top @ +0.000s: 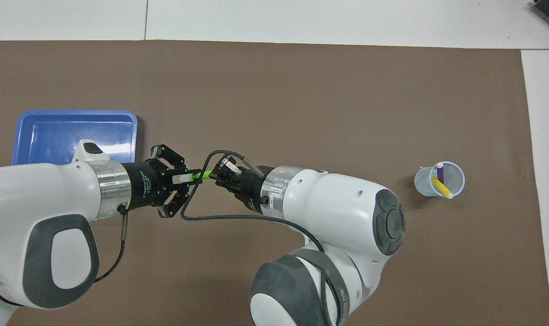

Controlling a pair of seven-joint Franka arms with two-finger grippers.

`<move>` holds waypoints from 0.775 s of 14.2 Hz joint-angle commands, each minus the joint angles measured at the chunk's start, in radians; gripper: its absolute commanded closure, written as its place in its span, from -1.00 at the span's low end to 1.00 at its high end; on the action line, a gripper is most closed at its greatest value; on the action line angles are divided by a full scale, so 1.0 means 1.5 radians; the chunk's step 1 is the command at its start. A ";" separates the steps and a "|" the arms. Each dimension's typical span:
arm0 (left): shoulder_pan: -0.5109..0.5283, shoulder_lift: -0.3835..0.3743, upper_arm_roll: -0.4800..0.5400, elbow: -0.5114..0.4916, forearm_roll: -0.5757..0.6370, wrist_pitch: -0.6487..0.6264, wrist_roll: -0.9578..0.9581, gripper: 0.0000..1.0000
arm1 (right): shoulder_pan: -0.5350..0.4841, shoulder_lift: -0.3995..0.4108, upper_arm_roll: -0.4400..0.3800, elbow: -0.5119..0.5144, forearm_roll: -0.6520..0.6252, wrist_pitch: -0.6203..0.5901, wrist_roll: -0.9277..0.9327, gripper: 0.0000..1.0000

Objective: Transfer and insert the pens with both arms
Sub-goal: 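Hold the green pen with both grippers at the table center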

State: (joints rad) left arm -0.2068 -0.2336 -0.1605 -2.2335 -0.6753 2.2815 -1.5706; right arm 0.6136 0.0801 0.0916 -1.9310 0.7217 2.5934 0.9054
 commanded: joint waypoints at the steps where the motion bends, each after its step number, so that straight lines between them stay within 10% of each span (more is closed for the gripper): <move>1: -0.008 -0.030 0.011 -0.018 -0.003 -0.002 0.008 1.00 | -0.027 0.007 0.000 -0.003 0.008 -0.009 -0.050 1.00; 8: -0.008 -0.032 0.011 -0.018 -0.004 0.000 0.007 0.97 | -0.028 0.007 0.001 -0.003 0.008 -0.010 -0.049 1.00; 11: -0.008 -0.040 0.011 -0.018 -0.004 0.005 0.004 0.39 | -0.028 0.007 0.001 -0.003 0.008 -0.011 -0.049 1.00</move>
State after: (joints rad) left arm -0.2075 -0.2365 -0.1601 -2.2326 -0.6792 2.2858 -1.5692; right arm 0.6058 0.0805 0.0910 -1.9318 0.7225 2.5919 0.8859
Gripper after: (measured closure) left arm 0.797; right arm 0.828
